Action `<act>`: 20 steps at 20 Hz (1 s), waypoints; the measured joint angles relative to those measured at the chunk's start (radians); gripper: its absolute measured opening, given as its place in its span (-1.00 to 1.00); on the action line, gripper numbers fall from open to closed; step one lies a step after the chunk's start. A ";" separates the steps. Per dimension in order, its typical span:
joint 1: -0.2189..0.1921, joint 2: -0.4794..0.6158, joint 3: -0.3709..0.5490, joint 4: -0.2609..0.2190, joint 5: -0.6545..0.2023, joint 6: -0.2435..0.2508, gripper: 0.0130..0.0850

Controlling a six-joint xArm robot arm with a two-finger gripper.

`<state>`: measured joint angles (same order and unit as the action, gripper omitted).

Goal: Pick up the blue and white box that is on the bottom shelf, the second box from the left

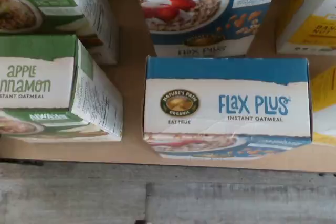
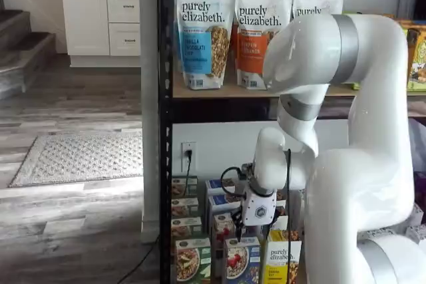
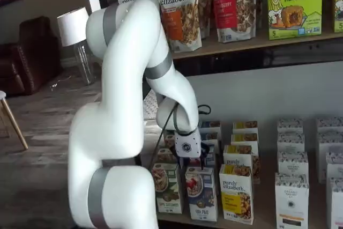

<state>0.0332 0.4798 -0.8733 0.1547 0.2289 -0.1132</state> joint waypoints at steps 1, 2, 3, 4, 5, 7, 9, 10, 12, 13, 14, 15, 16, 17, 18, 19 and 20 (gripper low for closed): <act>-0.004 0.010 -0.010 -0.004 0.000 0.001 1.00; -0.007 0.020 -0.019 -0.014 0.000 0.006 1.00; -0.011 0.028 -0.027 -0.029 0.001 0.018 1.00; -0.015 0.037 -0.036 -0.044 0.003 0.029 1.00; -0.018 0.046 -0.045 -0.055 0.006 0.037 1.00; -0.021 0.059 -0.058 -0.065 0.009 0.043 1.00; -0.021 0.073 -0.071 -0.060 0.009 0.037 1.00; -0.020 0.080 -0.077 -0.049 0.005 0.028 1.00; -0.015 0.095 -0.087 -0.017 -0.010 0.000 1.00; -0.011 0.102 -0.093 0.014 -0.015 -0.027 1.00; -0.007 0.111 -0.102 0.043 -0.016 -0.050 1.00; -0.004 0.119 -0.112 0.058 -0.015 -0.063 1.00; -0.003 0.125 -0.119 0.061 -0.013 -0.064 1.00; -0.001 0.132 -0.128 0.060 -0.012 -0.061 1.00; 0.000 0.137 -0.134 0.058 -0.011 -0.058 1.00; 0.001 0.141 -0.139 0.052 -0.010 -0.051 1.00; 0.002 0.145 -0.144 0.043 -0.009 -0.041 1.00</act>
<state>0.0349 0.6247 -1.0171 0.1973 0.2200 -0.1539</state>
